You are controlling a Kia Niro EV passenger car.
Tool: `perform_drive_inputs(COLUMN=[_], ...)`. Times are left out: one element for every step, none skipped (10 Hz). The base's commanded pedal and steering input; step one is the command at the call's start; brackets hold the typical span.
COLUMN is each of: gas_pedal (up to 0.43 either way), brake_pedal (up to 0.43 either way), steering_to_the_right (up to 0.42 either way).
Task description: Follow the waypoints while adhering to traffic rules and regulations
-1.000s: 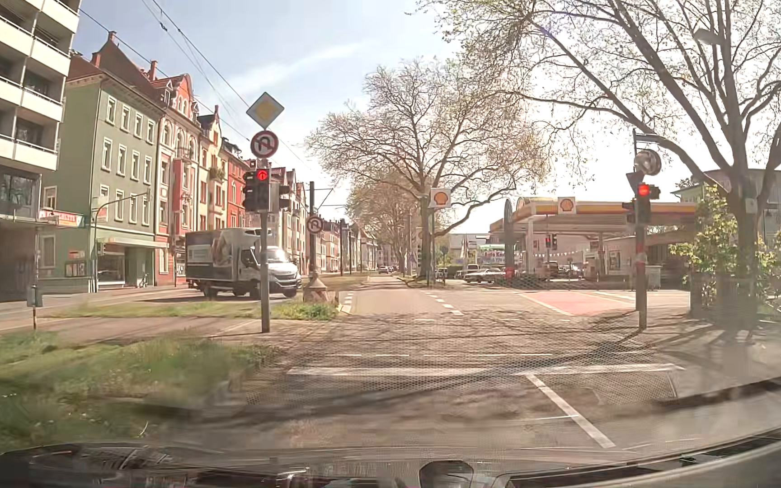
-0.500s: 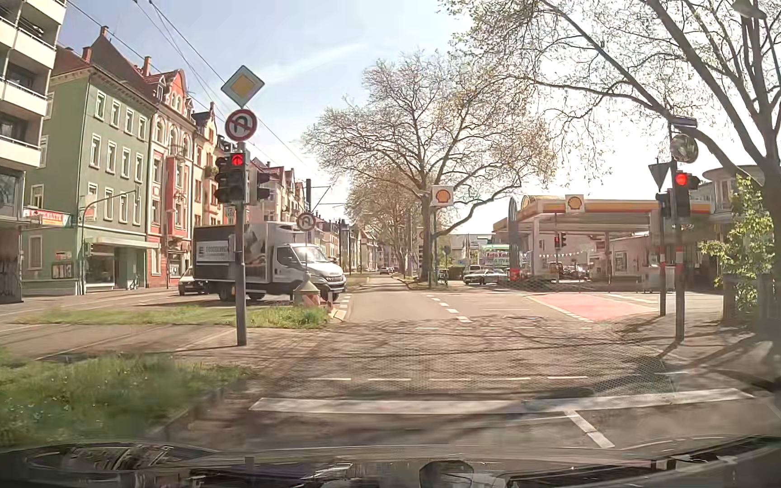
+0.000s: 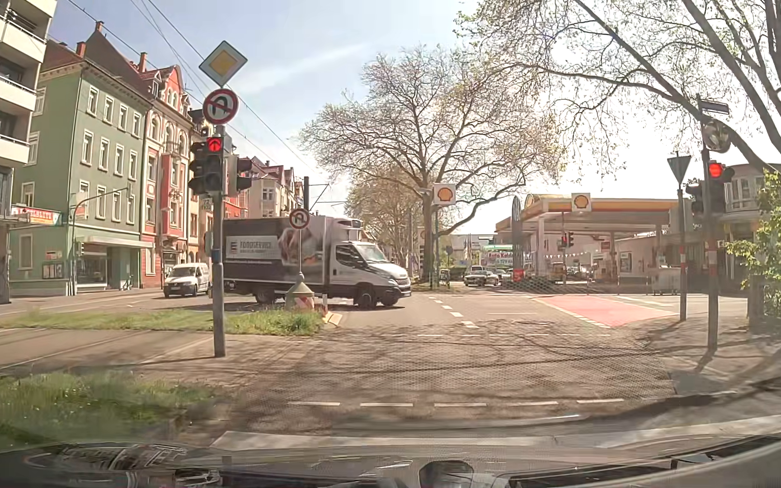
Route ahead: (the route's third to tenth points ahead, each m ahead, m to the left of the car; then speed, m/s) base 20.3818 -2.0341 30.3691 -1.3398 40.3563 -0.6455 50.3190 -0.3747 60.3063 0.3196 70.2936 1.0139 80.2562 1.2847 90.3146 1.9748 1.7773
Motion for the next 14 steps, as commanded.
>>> perform_drive_inputs(gas_pedal=[0.0,0.0,0.0,0.0,0.0,0.0,0.0,0.0,0.0,0.0,0.0,0.0,0.0,0.0], brake_pedal=[0.201,0.195,0.189,0.183,0.183,0.183,0.177,0.177,0.171,0.171,0.171,0.165,0.165,0.165], steering_to_the_right=[-0.003,-0.004,-0.004,-0.004,-0.004,-0.004,-0.004,-0.004,-0.004,-0.004,-0.004,-0.004,-0.004,-0.004])
